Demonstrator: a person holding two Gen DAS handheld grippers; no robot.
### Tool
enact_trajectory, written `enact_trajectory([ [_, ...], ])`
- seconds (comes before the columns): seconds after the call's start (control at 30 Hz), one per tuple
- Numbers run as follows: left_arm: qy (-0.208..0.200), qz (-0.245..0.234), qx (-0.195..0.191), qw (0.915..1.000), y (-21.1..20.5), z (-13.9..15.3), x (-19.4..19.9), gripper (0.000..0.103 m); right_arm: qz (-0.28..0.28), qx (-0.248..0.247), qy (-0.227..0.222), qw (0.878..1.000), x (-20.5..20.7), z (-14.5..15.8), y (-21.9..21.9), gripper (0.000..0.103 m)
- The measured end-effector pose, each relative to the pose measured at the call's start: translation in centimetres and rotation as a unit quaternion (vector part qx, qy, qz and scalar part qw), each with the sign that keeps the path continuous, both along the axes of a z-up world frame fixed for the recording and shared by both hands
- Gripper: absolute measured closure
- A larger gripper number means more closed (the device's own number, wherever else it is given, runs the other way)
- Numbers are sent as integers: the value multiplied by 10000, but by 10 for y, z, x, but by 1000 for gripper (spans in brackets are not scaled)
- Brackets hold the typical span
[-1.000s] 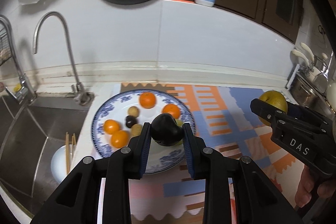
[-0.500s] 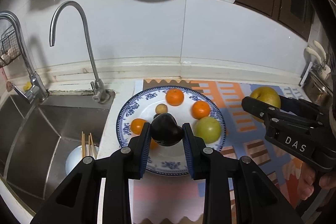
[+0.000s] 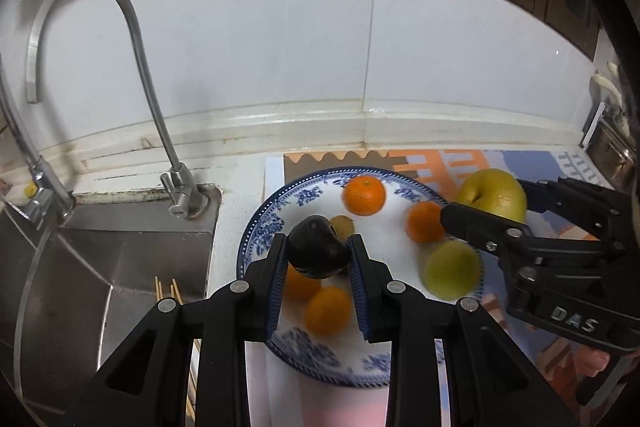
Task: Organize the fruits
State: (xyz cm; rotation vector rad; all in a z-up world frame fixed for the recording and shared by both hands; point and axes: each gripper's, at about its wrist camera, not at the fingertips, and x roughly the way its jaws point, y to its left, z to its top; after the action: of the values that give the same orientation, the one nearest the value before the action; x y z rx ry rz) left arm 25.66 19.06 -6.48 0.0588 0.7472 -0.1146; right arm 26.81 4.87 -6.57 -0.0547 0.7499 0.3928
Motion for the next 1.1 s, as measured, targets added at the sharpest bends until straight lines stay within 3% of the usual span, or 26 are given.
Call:
enact_trajectory([
  [0.27, 323, -105, 19, 9994, 7, -24, 33, 74, 264, 18, 273, 9993, 25, -17, 13, 51],
  [0.53, 504, -177, 0, 9986, 8, -30, 41, 71, 226, -4, 543, 9983, 39, -30, 16, 50],
  [0.63, 436, -173, 42, 9989, 6, -27, 37, 59, 188, 1, 418, 9989, 35, -26, 13, 43],
  [0.97, 169, -202, 356, 9990, -16, 5, -3, 54, -392, -232, -201, 9988, -10, 9, -18, 41],
  [1.1, -62, -130, 351, 9993, -27, 24, -31, 46, -724, -307, -432, 9960, -39, 23, -36, 32],
])
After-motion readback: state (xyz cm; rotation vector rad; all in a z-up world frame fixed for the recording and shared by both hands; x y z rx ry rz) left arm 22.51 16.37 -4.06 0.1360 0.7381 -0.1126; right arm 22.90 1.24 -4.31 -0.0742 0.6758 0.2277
